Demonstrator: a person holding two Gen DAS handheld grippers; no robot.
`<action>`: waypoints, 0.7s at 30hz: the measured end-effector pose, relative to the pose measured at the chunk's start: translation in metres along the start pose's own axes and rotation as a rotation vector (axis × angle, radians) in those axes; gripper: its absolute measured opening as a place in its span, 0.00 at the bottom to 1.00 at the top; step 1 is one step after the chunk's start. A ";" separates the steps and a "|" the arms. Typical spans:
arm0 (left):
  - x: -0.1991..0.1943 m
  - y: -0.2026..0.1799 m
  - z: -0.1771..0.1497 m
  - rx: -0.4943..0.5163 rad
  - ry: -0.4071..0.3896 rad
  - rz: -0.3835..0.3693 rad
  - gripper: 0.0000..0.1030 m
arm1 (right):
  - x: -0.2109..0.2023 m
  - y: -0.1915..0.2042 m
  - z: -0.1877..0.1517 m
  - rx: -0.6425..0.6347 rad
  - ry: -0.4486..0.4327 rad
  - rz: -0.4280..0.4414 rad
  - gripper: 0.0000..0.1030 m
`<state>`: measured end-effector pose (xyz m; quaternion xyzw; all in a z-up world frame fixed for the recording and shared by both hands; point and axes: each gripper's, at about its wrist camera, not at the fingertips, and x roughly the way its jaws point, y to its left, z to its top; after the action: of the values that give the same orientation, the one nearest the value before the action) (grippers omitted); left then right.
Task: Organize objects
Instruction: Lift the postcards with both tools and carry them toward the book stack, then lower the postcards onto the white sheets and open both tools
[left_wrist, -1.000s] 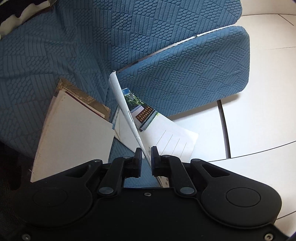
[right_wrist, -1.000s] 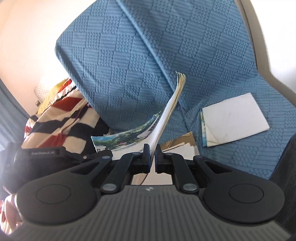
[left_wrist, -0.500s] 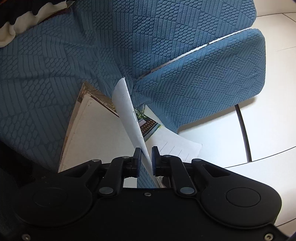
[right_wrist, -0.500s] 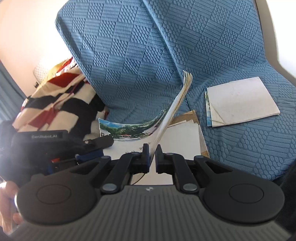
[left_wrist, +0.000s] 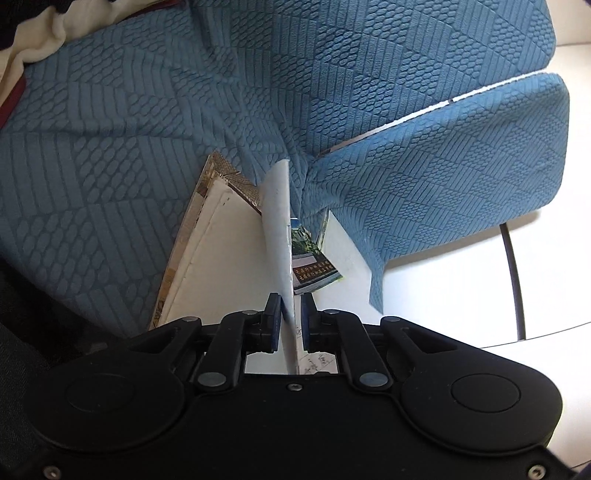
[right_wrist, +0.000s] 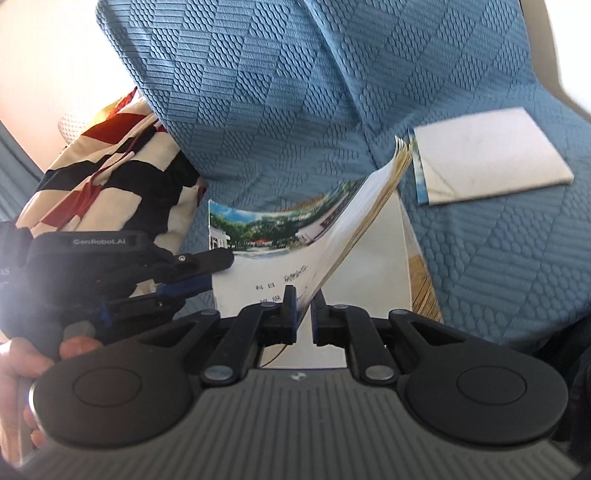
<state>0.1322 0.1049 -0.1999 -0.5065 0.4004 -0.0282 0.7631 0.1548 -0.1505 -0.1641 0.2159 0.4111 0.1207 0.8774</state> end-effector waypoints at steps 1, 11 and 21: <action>0.001 0.001 0.000 0.000 0.003 0.008 0.08 | 0.000 -0.001 -0.001 0.011 0.004 0.001 0.10; 0.005 0.004 -0.003 0.009 0.014 0.092 0.12 | 0.010 -0.004 -0.009 0.048 0.051 0.013 0.10; 0.002 0.002 -0.002 0.015 -0.006 0.135 0.43 | 0.011 -0.010 -0.010 0.079 0.148 0.022 0.43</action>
<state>0.1317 0.1040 -0.2029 -0.4727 0.4311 0.0217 0.7683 0.1547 -0.1526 -0.1820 0.2455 0.4769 0.1297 0.8340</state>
